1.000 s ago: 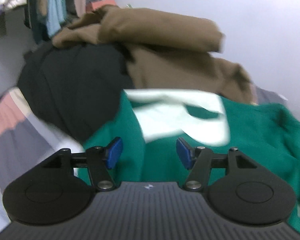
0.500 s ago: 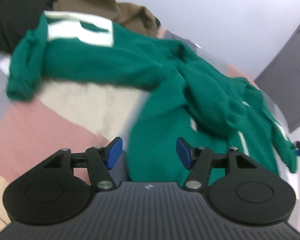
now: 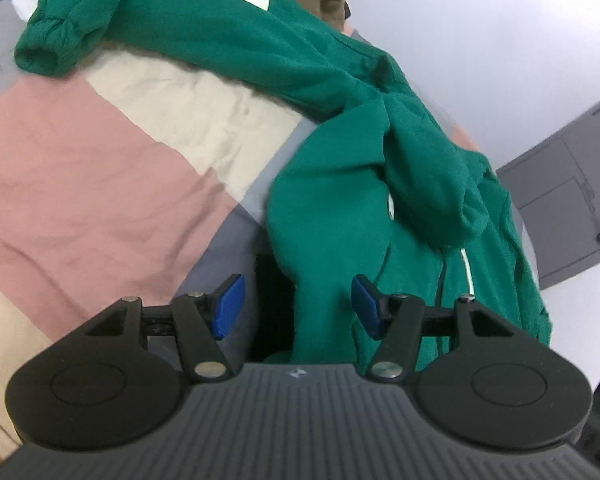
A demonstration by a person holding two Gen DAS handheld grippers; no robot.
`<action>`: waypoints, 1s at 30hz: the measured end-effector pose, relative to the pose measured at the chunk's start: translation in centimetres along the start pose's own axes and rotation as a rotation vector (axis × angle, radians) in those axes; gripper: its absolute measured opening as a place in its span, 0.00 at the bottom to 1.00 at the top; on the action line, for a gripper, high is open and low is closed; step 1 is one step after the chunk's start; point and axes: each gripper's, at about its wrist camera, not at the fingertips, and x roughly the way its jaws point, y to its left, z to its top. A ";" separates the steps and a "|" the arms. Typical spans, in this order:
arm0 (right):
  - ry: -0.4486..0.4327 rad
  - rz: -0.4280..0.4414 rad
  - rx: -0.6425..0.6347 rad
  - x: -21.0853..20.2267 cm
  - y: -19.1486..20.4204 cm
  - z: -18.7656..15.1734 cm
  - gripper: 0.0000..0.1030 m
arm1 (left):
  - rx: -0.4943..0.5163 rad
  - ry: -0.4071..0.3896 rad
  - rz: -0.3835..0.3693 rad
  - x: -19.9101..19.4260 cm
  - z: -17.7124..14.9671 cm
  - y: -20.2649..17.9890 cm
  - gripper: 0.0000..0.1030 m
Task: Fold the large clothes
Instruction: 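Pull the hoodie flat across the bed and release both grippers, then grasp the green hoodie hem with both grippers and pull it straight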
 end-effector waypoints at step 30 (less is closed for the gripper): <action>0.064 0.111 -0.042 2.3 -1.5 -1.7 0.19 | 0.008 0.003 -0.185 1.6 0.7 0.1 0.63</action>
